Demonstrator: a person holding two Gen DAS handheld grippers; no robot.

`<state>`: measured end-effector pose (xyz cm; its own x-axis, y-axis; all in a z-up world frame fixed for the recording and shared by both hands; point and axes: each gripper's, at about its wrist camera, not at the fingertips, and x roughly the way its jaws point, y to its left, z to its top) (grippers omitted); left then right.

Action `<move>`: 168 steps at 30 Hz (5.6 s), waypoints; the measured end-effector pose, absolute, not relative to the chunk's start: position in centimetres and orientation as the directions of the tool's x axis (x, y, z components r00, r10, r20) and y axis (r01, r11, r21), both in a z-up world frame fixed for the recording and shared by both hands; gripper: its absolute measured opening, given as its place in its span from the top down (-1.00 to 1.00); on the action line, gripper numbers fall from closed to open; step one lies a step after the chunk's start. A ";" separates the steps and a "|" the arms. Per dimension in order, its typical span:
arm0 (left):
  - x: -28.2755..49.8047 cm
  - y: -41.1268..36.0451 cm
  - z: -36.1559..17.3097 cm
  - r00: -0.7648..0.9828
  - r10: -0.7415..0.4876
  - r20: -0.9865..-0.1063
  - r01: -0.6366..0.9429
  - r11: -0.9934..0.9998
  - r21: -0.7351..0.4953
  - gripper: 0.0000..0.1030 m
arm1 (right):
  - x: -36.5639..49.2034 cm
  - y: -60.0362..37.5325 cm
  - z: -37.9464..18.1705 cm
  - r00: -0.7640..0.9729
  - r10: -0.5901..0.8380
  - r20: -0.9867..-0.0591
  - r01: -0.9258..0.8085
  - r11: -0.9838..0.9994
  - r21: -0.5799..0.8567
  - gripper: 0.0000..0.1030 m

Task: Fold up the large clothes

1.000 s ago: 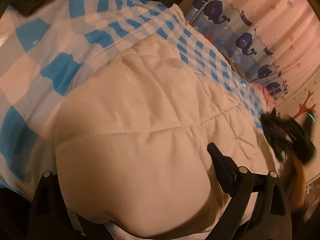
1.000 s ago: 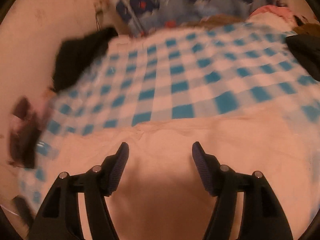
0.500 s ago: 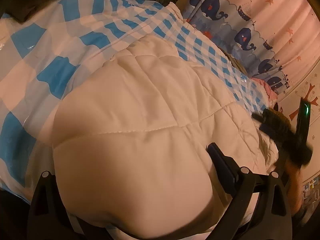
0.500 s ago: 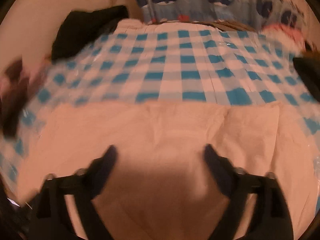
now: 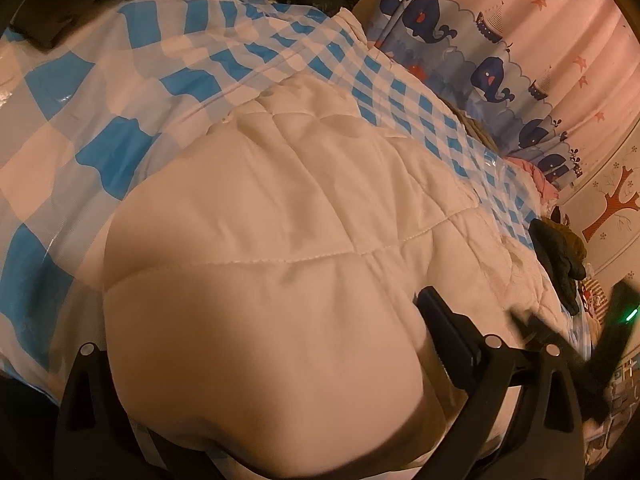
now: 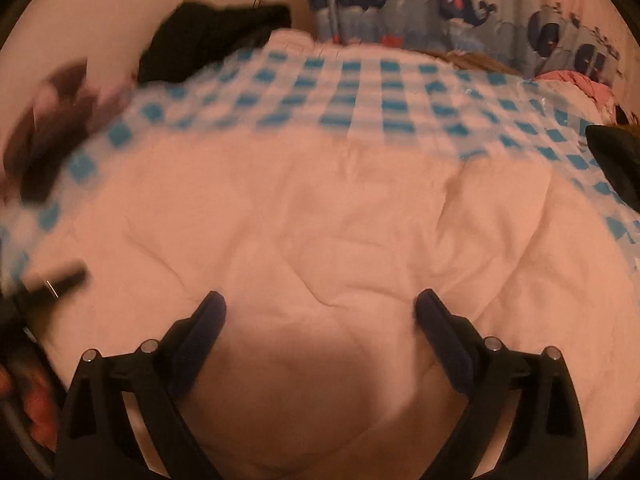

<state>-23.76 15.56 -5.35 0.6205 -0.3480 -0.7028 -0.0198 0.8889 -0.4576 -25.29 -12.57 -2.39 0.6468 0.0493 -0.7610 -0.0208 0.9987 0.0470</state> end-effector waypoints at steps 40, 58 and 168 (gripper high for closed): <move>-23.0 19.1 -7.9 0.630 -0.535 -0.563 -0.081 0.676 -0.733 -0.85 | -21.3 -13.2 -0.2 0.592 0.035 -0.805 -0.003 0.999 0.041 -0.89; -21.8 18.2 -7.1 0.662 -0.505 -0.554 -0.034 0.718 -0.695 -0.15 | -27.2 -12.6 -2.8 0.601 0.041 -0.798 -0.070 0.998 -0.002 -0.89; -28.3 -21.6 1.6 0.623 -0.404 -0.669 0.670 0.717 0.191 0.05 | -23.6 -38.3 1.0 0.578 0.525 -0.625 -0.063 0.793 0.606 0.48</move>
